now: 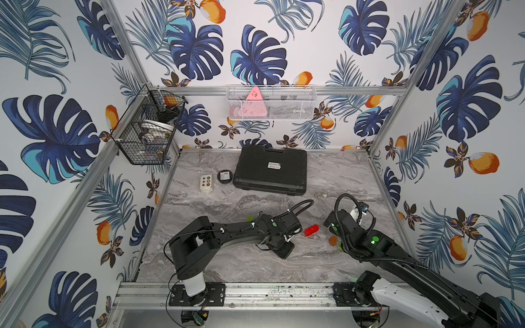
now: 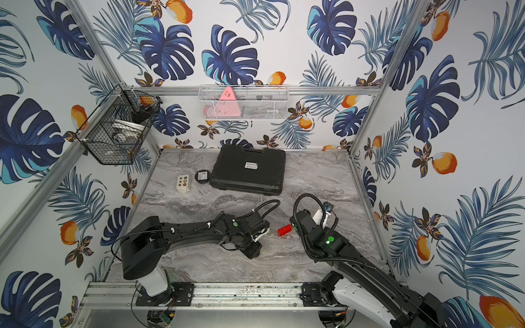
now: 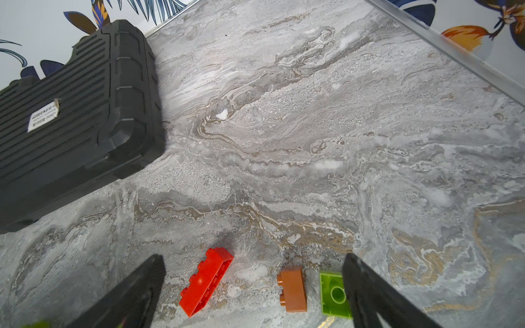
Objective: Assemble the letter h with lego
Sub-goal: Place the lego brick at the center of the board.
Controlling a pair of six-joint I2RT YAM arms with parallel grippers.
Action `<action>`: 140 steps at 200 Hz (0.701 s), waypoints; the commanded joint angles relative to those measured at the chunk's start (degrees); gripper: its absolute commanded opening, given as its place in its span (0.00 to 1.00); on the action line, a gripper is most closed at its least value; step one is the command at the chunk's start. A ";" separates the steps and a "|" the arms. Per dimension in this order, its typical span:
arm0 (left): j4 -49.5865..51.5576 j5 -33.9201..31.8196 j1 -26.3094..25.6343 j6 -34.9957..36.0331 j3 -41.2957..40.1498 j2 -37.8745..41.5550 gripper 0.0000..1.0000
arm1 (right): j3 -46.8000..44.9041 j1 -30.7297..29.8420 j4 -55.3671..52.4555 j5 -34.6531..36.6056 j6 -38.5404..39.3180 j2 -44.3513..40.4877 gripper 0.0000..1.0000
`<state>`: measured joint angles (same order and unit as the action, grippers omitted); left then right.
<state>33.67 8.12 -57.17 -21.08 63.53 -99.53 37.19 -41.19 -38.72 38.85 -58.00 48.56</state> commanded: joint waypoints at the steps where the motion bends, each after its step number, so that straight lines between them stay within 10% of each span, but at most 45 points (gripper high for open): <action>1: 4.95 -4.24 0.06 -1.44 -0.07 0.35 0.16 | 0.34 -0.02 -1.35 0.77 -0.22 -0.64 1.00; 140: 0.98 -13.05 1.20 2.43 7.18 -1.06 0.19 | 0.53 1.00 -9.84 1.64 -17.20 2.85 1.00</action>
<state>37.50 -2.02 -56.01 -19.53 69.67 -98.76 37.12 -40.64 -42.37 37.87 -66.54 51.96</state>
